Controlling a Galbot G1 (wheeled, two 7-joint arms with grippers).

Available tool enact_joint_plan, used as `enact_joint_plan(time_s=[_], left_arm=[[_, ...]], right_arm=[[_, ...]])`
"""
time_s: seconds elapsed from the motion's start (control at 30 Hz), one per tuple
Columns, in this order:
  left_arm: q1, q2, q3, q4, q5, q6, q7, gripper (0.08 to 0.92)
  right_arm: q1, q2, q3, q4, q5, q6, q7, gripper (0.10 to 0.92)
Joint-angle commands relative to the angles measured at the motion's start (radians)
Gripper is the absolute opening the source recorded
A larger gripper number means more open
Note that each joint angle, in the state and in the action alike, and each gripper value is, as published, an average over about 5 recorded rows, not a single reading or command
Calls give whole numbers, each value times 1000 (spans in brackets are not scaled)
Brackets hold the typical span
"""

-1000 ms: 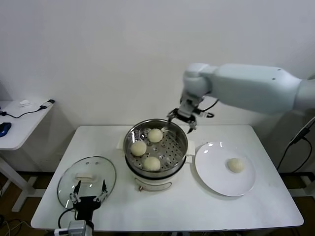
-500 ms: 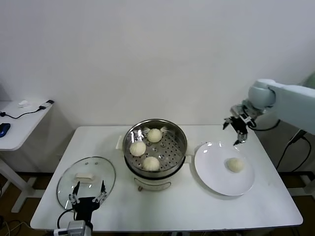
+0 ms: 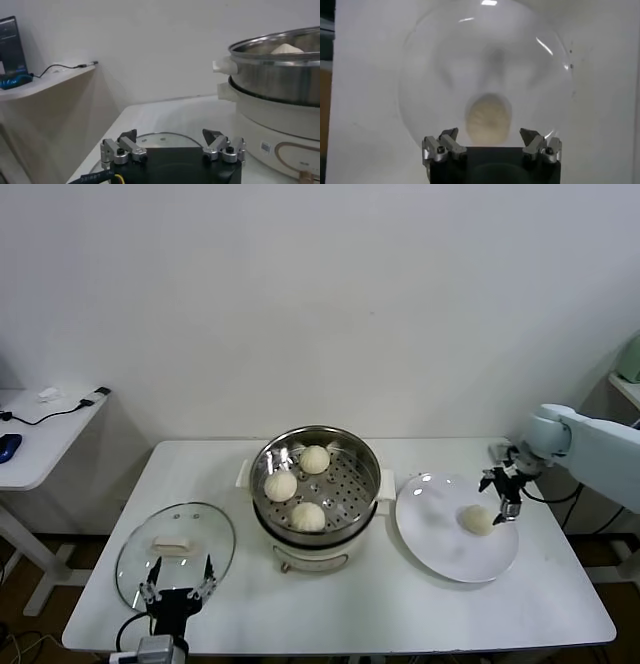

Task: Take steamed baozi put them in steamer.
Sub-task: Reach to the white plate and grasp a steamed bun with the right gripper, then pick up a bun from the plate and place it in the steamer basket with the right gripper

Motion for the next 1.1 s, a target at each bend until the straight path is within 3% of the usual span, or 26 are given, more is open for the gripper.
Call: enact_joint_plan(time_s=[0.03,0.6,0.93,1.1], left_arm=[[0,1,-2,3,1,-1,0,823],[-5,2,-1,12,-1,-3,-3,823],[-2,3,6,3,0,-1,-3,823],[-2,3,13,-4,2,1,-3,823]], right_arm=[[-146,27,108,-103,-35,-20,16,823],[-175,89,143,-145,-58,-24,56,815],[-118,62,110,-90,-42,-30,40,602],[74,31,-18,9,52,-51,37,559]])
